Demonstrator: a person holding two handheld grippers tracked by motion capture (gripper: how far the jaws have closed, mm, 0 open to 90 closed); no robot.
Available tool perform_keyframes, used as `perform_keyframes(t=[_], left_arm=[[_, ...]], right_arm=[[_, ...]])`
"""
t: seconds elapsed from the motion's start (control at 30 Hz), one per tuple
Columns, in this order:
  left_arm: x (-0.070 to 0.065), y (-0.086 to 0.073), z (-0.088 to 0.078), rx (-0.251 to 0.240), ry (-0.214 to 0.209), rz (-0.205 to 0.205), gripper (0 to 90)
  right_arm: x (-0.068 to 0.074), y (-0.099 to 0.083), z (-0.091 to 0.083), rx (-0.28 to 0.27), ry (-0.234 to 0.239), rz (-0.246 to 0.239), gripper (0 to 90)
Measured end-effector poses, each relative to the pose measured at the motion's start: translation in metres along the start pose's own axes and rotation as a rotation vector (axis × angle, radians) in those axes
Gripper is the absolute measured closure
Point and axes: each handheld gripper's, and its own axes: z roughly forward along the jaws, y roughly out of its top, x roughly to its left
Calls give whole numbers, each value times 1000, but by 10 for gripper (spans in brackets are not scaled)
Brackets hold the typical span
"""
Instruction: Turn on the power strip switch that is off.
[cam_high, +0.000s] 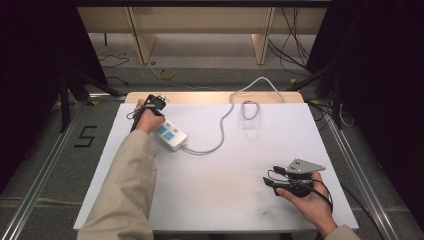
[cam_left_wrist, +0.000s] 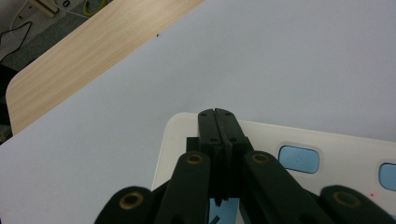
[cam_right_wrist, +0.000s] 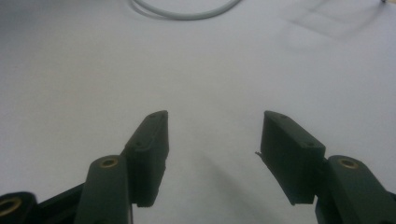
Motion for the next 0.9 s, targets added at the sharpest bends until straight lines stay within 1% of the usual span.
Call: perform_keyframes(t=[0.17,0.2,0.23,0.3,0.33,0.4,0.43,0.47,0.53,0.7,0.77,0.9], left_arm=[[0,1,1,8,-1,4,900],[0,2,1,19,-2,12,900],[-1,2,2,15,5,15,900],[-3,4,2,27,22,39,900],[-3,4,2,33,27,41,900],[-3,4,2,32,23,36,900],[-2,4,2,25,20,25,900],[-2,4,2,25,20,25,900],[-3,5,2,38,25,38,900],[-3,5,2,33,25,31,900],[-3,5,2,40,27,38,900],[-3,6,2,39,31,36,900]], right_arm=[[0,1,0,-2,0,1,427],[0,0,0,-2,0,1,427],[0,0,0,-2,1,2,427],[0,0,0,-1,1,2,427],[0,0,0,1,1,2,427],[0,0,0,-2,1,2,427],[-1,0,0,-1,1,2,427],[-1,0,0,0,1,3,427],[-1,0,0,0,2,1,427],[-1,1,-1,0,0,1,427],[-1,0,-1,-1,0,1,427],[0,1,0,0,2,2,427]])
